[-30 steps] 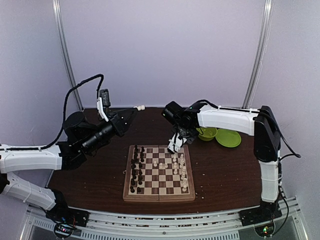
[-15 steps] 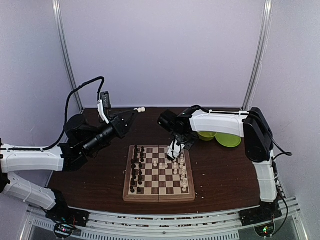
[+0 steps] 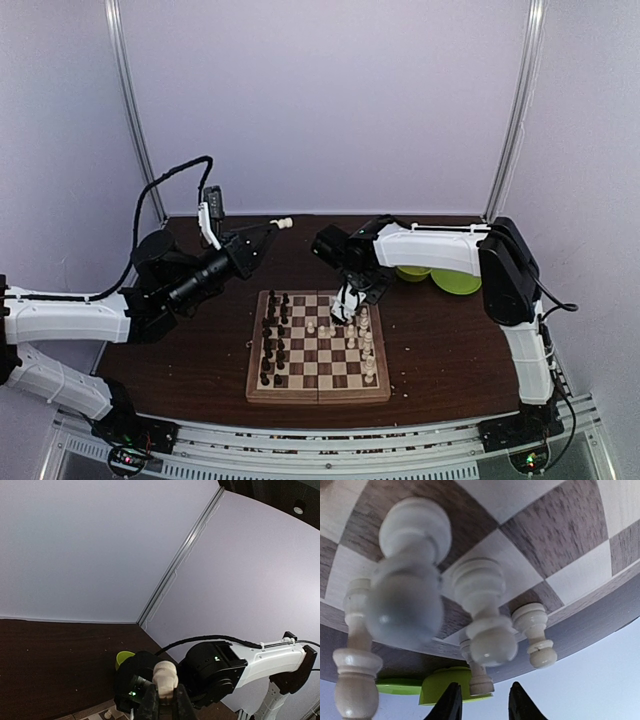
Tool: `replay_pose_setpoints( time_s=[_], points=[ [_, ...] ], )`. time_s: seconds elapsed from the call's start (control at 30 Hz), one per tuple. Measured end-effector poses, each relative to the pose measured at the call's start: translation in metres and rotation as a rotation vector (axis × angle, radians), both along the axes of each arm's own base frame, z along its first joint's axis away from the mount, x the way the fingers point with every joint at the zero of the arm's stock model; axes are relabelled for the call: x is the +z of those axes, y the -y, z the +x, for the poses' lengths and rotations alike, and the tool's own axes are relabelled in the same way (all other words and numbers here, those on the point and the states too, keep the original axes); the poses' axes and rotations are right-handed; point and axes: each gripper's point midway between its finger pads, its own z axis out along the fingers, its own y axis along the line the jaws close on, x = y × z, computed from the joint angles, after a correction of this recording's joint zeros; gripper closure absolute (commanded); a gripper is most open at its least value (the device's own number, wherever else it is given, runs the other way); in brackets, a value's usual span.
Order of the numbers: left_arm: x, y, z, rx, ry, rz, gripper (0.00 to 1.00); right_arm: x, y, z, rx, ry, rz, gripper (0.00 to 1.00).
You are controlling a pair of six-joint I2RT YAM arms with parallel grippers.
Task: Set up the chess pieces on the board
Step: Place the rook at h1, then adjust the rook at h1.
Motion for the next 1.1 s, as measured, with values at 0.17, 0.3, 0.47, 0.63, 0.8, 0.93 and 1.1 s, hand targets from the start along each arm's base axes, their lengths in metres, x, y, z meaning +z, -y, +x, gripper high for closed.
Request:
replay_pose_setpoints(
  time_s=[0.17, 0.3, 0.47, 0.63, 0.8, 0.93, 1.1],
  points=[
    [-0.003, 0.002, 0.0, -0.006, -0.007, 0.003, 1.0, 0.002, -0.001, -0.001, 0.001, -0.001, 0.005, 0.65],
    [-0.003, 0.002, 0.0, -0.006, -0.007, 0.003, 1.0, 0.016, -0.001, -0.006, -0.003, -0.016, 0.044, 0.62],
    [-0.003, 0.002, 0.0, -0.008, -0.008, 0.007, 1.0, 0.069, -0.002, -0.014, -0.03, 0.0, 0.208, 0.62],
    [0.001, 0.004, 0.002, -0.006, -0.002, 0.022, 1.0, 0.119, -0.005, -0.025, -0.117, -0.045, 0.464, 0.62],
    [-0.008, 0.007, 0.005, 0.004, 0.0, 0.103, 1.0, 0.131, -0.007, -0.026, -0.363, -0.25, 0.793, 0.63],
    [-0.024, 0.01, 0.007, 0.006, -0.011, 0.19, 1.0, 0.114, -0.007, -0.018, -0.647, -0.451, 1.034, 0.65],
    [-0.054, 0.016, 0.009, -0.012, -0.063, 0.282, 1.0, 0.085, 0.001, -0.012, -0.952, -0.631, 1.179, 0.65]
  ],
)
